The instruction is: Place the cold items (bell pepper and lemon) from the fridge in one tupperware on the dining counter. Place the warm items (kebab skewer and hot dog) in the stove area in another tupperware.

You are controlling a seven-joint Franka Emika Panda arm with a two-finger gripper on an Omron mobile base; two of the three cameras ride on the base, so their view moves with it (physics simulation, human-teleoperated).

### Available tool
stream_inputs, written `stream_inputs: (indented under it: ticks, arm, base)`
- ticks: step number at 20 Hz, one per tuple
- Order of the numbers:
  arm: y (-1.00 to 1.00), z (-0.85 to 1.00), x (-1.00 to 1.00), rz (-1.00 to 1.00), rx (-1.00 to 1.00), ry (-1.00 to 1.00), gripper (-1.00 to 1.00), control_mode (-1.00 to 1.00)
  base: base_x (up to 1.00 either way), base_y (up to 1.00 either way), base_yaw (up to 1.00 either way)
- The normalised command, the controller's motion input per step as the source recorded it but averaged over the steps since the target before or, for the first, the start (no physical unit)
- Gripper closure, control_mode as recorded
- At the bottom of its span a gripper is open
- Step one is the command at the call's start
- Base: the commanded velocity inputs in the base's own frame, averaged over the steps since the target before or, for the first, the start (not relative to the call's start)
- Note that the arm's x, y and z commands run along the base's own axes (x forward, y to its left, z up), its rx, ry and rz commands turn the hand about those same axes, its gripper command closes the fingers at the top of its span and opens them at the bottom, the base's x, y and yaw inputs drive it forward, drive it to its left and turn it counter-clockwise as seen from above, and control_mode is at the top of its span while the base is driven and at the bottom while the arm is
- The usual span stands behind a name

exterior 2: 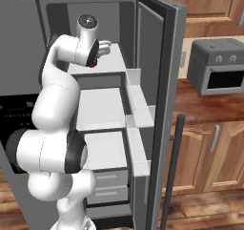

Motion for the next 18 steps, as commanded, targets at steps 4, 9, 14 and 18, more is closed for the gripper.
stream_inputs:
  ticks: [4, 9, 14, 18]
  arm:
    - [0.08, -0.18, 0.36, 0.25, 0.00, 0.00, -1.00, -1.00]
    - [0.12, -0.32, 0.49, 0.22, 0.00, 0.00, -1.00, -1.00]
    - [-0.03, -0.37, 0.31, 0.15, -0.01, -0.15, -1.00, -1.00]
    - [-0.22, -0.24, 0.31, 0.10, -0.01, -0.22, -1.00, -1.00]
  base:
    - [0.00, 0.00, 0.00]
    - [0.00, 0.00, 0.00]
    - [0.00, 0.00, 0.00]
    - [0.00, 0.00, 0.00]
